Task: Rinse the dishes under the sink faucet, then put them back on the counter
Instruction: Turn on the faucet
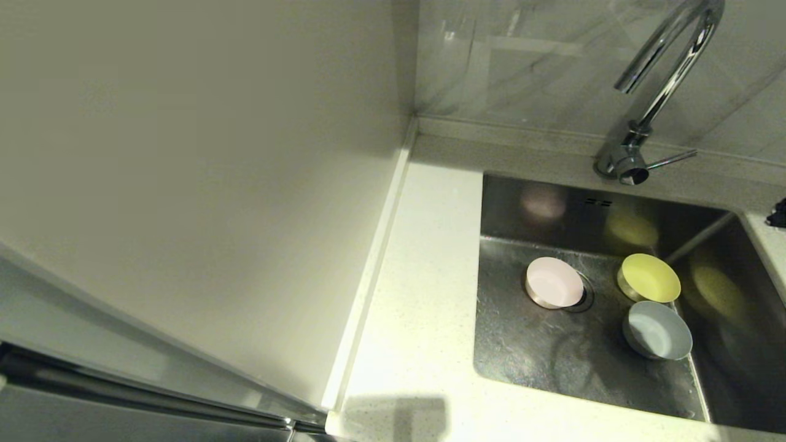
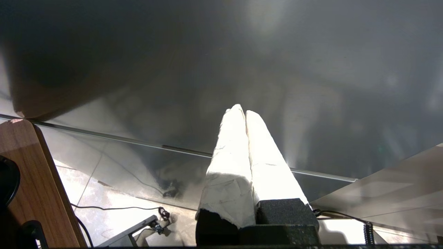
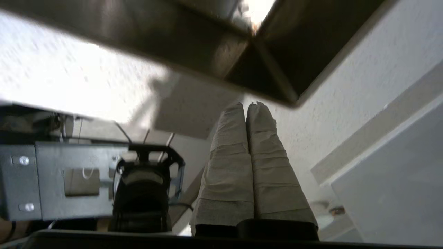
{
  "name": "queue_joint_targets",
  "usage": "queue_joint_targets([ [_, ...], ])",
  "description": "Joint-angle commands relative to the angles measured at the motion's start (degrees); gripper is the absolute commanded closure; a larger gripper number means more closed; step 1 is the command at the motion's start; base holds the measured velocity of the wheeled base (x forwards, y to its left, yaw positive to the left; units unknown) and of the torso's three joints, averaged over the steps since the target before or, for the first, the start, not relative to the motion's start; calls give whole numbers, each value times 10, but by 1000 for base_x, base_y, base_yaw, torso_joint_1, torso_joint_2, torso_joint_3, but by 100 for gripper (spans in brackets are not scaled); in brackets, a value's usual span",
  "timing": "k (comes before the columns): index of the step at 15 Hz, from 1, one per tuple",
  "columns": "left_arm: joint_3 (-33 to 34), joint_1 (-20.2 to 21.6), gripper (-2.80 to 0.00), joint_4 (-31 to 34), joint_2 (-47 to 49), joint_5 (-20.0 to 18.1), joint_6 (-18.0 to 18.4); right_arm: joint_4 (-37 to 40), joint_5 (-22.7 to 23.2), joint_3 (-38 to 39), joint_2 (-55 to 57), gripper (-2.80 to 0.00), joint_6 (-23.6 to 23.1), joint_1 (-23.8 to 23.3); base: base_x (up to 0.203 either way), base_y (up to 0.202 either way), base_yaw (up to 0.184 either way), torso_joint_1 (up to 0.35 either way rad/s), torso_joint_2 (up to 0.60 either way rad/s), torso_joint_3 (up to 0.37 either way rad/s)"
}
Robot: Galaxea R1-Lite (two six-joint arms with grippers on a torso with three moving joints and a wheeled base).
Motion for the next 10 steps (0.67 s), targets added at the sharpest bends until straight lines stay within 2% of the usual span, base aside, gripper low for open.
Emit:
queue_joint_targets([
  [1,2,0,0,0,0,0,0,-94,-2,11,22,0,6,22,0,0,0,0,0,0],
  [4,2,0,0,0,0,0,0,-390,1,73,39,0,34,49,0,0,0,0,0,0],
  [6,2,0,0,0,0,0,0,-548,3,95,68,0,53,60,0,0,0,0,0,0],
  [8,2,0,0,0,0,0,0,-620,3,73,96,0,83,63,0,0,0,0,0,0],
  [10,2,0,0,0,0,0,0,-636,2,28,108,0,110,56,0,0,0,0,0,0],
])
